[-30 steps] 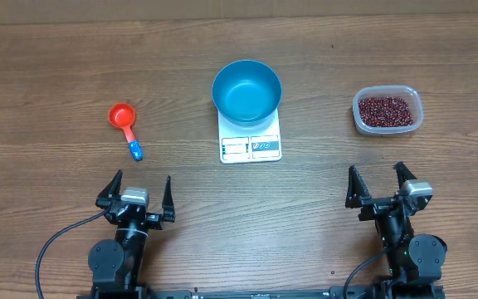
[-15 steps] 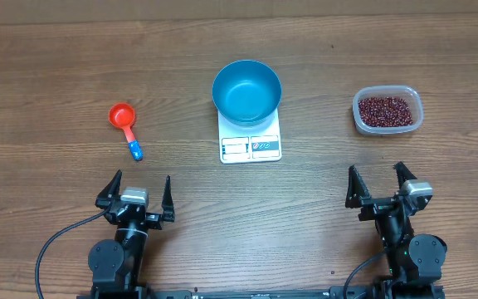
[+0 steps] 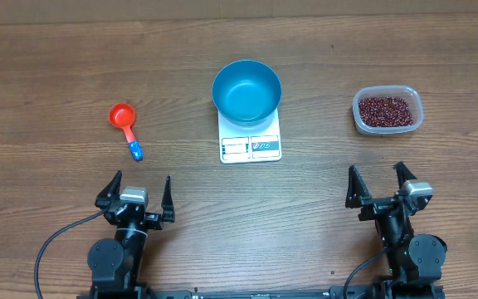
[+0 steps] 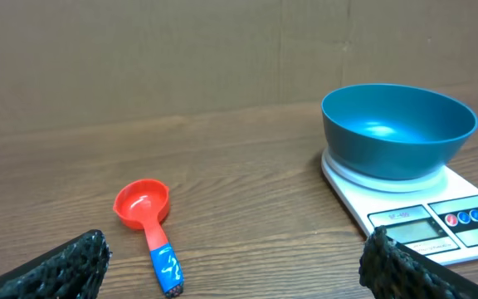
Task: Scoop item into bowl and weigh 150g on scale
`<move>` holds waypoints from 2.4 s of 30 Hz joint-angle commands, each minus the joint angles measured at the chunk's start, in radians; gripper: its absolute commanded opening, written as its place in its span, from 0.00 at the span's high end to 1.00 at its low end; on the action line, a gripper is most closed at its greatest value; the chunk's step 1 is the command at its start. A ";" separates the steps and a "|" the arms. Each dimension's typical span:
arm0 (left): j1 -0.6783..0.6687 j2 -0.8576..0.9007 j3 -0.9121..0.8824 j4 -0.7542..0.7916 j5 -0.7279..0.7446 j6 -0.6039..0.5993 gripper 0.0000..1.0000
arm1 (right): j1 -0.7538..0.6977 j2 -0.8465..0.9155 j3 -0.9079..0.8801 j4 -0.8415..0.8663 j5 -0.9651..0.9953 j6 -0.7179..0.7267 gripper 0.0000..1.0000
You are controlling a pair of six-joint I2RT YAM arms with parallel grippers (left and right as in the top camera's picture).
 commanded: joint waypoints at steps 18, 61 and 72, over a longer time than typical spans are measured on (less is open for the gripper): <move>-0.001 0.460 0.447 -0.118 0.115 -0.016 0.00 | -0.002 -0.010 -0.011 0.005 0.010 0.001 0.00; 0.030 1.613 1.554 -0.941 0.041 -0.078 0.04 | -0.002 -0.010 -0.011 0.005 0.010 0.001 0.00; 0.166 1.751 1.554 -0.828 -0.138 -0.201 0.13 | -0.002 -0.010 -0.011 0.005 0.010 0.001 0.00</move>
